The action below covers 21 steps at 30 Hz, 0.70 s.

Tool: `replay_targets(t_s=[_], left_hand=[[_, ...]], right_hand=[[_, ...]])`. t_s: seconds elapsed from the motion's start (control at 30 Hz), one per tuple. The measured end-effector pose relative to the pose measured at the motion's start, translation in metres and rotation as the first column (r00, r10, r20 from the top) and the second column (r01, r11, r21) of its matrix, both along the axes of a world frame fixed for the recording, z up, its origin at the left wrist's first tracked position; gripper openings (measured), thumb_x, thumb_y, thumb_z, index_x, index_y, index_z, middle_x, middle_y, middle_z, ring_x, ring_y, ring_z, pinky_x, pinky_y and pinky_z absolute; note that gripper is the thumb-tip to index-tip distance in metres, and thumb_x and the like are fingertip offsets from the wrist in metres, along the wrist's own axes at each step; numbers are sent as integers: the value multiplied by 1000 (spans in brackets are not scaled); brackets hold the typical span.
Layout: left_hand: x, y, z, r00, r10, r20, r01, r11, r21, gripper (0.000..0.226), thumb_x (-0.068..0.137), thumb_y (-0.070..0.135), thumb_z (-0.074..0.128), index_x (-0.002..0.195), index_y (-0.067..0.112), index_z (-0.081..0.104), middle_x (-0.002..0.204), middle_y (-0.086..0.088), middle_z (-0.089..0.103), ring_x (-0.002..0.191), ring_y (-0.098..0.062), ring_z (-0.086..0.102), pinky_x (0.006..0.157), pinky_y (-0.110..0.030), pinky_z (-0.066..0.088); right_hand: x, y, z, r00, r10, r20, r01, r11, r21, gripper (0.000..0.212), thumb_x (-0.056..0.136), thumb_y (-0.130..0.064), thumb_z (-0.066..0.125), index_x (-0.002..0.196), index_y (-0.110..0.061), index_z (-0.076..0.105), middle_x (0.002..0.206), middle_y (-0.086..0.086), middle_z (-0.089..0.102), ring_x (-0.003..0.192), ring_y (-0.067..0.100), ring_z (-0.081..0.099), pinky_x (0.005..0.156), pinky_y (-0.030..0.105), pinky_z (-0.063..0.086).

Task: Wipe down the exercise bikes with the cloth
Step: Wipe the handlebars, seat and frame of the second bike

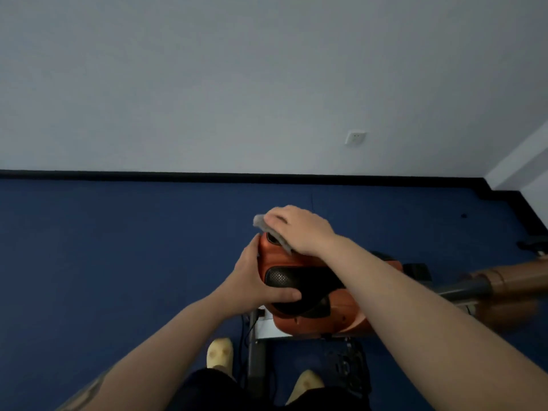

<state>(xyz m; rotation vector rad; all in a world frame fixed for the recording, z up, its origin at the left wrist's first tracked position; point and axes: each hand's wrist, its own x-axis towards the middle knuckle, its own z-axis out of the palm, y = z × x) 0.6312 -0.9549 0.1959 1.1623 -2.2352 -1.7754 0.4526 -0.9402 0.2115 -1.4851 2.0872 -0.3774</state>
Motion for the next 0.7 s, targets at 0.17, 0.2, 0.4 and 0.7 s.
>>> replay_targets(t_s=[0.17,0.2,0.4,0.7], left_hand=[[6,-5,4,996,-91,-26,89,995,-50,142,42,59,89,148,51,-5,149,23,13,143,-9,23,114,-44,37],[5,-7,5,992,-116,-42,113,991,-78,138,42,59,89,143,58,-5,147,28,11,142,-6,20,116,-42,34],[-1,-24,7,973,-228,-49,216,960,-176,132,42,63,86,146,49,7,142,27,22,137,1,22,117,-41,31],[-1,-75,17,909,-389,-150,342,901,-268,48,87,56,53,131,55,34,138,38,32,130,20,24,111,-16,24]], right_hand=[[-22,23,-1,967,-251,42,241,955,170,58,100,-56,10,138,-32,47,141,2,53,127,26,49,96,43,39],[-19,27,-1,961,-272,-43,275,946,168,58,100,-56,8,136,-32,47,136,4,57,121,28,52,87,42,40],[27,25,2,985,-83,-149,57,984,-170,43,99,-53,31,141,-45,41,148,-14,41,135,16,37,97,46,34],[28,54,-5,792,-506,-342,473,862,-182,46,98,-52,22,123,-38,58,125,-10,63,113,18,55,92,40,37]])
